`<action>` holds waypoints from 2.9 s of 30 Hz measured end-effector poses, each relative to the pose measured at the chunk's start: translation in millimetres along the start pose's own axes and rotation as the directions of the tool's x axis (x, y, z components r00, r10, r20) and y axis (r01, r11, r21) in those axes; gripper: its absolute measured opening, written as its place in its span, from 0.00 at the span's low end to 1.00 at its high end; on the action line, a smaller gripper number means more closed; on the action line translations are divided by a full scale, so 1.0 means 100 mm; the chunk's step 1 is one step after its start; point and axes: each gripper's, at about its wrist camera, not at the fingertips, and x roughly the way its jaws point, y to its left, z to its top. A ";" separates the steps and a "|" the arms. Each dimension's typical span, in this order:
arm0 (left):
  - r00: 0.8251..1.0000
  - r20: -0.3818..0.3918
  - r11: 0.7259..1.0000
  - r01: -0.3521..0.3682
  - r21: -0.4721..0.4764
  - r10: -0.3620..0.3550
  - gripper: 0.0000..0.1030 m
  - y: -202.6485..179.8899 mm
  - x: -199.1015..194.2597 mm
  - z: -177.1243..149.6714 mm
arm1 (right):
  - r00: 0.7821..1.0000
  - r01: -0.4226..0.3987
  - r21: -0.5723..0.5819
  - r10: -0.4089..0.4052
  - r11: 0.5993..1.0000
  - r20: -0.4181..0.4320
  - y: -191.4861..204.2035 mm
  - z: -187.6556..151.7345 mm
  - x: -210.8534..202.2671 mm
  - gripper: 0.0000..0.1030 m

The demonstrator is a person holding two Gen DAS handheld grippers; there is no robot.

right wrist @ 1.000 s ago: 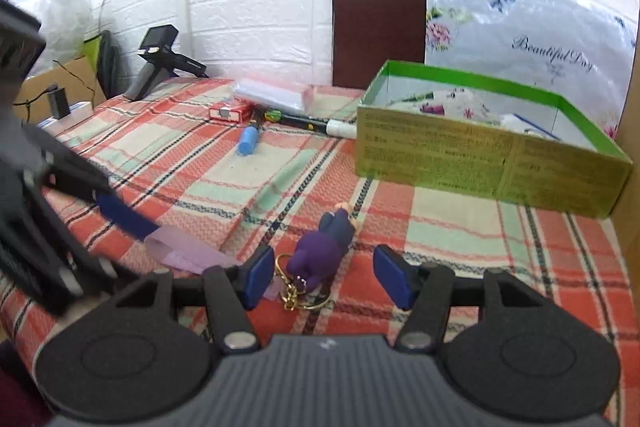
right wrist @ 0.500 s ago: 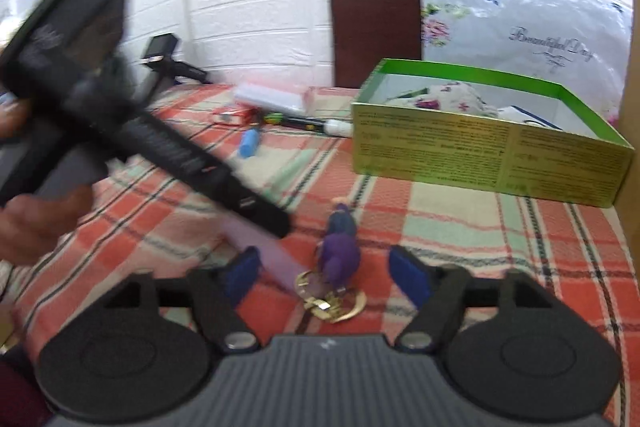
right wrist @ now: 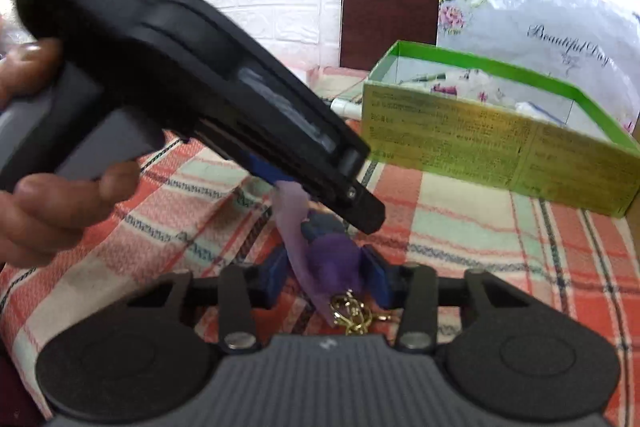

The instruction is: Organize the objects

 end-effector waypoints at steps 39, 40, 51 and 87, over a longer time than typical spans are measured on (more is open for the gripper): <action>0.964 0.181 0.979 -0.205 0.023 0.197 0.58 0.36 -0.54 0.03 | 0.982 0.113 0.079 -0.124 0.990 0.141 0.02 0.32 -0.01 0.57; 0.963 0.163 0.976 -0.219 0.012 0.214 0.58 0.43 -0.53 -0.05 | 0.988 0.087 0.081 -0.097 0.993 0.122 0.07 0.30 0.01 0.58; 0.918 0.153 0.924 -0.340 -0.175 0.366 0.58 1.16 -0.88 -0.51 | 1.000 -0.020 0.042 0.019 0.999 0.021 0.56 0.25 0.19 0.62; 0.979 0.152 0.954 -0.087 -0.287 0.135 0.69 1.34 -0.93 -0.48 | 0.953 -0.291 0.112 0.299 0.950 -0.059 0.74 0.51 0.56 0.20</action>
